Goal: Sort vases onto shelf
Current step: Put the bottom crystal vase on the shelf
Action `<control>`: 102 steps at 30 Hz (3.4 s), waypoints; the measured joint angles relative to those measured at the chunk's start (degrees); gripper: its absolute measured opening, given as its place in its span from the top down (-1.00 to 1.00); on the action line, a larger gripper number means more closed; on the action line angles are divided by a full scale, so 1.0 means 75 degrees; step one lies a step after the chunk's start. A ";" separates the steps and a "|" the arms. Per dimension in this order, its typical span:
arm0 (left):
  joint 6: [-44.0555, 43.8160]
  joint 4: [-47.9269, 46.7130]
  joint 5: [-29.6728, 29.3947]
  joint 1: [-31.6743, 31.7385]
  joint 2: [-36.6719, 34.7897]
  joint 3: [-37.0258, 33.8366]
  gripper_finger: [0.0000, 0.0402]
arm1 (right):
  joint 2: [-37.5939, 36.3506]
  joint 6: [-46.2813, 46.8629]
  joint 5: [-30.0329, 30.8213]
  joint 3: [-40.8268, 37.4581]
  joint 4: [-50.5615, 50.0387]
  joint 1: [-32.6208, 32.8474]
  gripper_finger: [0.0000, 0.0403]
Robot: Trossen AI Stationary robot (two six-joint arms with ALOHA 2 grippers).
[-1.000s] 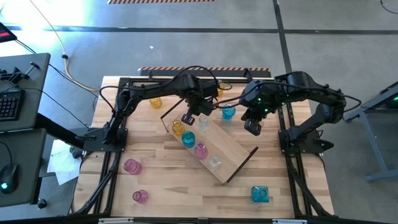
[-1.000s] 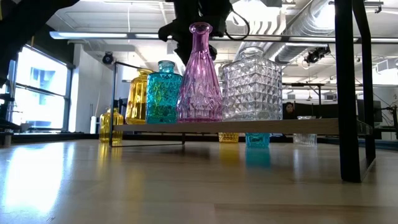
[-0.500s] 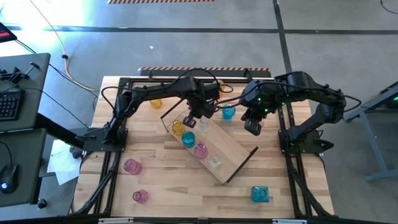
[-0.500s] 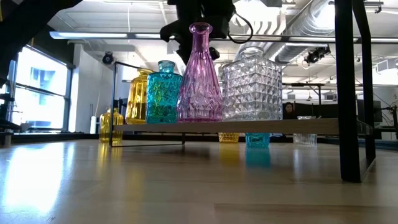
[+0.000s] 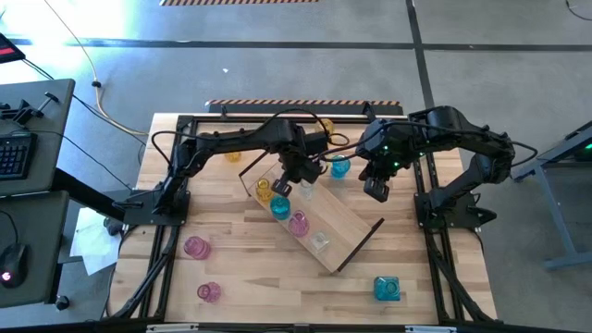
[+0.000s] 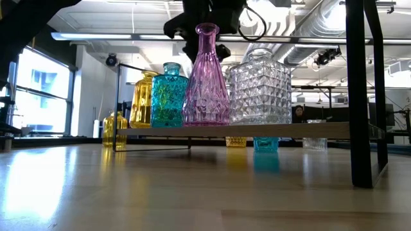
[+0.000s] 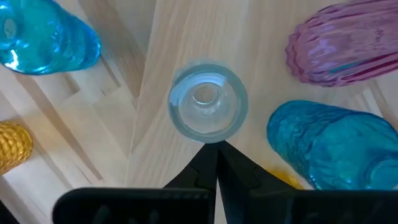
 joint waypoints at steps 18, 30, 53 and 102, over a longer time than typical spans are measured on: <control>-0.0045 0.0206 -0.0239 0.0296 0.0000 0.0000 1.00 | 0.0000 0.0383 -0.0055 0.0000 0.0003 0.0393 1.00; -0.0149 0.0354 -0.0071 -0.0095 0.0000 0.0000 1.00 | 0.0000 0.0582 -0.0055 0.0000 0.0022 0.0557 1.00; -0.0603 0.0170 0.0112 -0.0084 -0.0003 0.0000 1.00 | 0.0000 0.0727 -0.0055 0.0000 0.0090 0.0562 1.00; -0.2619 -0.0252 0.0375 0.1601 -0.3672 0.0006 1.00 | 0.0000 -0.1881 -0.2967 -0.4016 0.4722 -0.3123 0.69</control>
